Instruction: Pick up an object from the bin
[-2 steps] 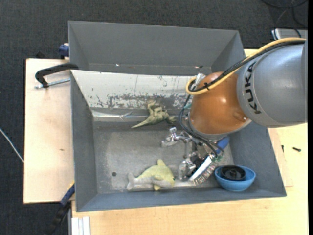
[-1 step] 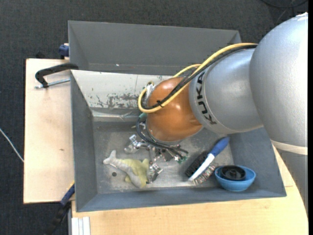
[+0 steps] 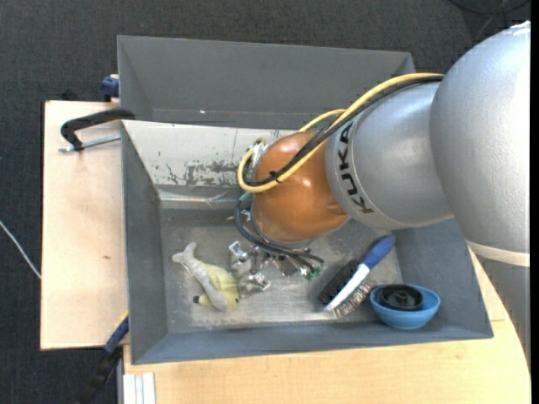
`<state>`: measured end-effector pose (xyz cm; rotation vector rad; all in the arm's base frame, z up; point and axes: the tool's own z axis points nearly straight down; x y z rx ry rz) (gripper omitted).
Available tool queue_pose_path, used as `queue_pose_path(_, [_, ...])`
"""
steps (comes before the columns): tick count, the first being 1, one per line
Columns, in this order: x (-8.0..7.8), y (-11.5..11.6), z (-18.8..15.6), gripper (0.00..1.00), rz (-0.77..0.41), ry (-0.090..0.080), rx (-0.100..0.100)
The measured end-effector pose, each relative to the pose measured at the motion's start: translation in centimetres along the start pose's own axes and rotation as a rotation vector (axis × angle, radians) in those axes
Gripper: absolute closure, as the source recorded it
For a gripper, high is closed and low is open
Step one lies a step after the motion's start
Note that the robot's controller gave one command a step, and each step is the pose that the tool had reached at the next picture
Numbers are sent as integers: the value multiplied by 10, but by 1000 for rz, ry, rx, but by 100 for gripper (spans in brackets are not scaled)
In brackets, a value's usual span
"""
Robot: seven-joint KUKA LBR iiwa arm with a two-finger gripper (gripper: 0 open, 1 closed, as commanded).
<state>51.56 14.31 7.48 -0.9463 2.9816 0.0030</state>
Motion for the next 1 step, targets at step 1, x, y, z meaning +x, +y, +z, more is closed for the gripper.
queue_pose_path(1, [-3,-7,-147,100,-43,-1,2])
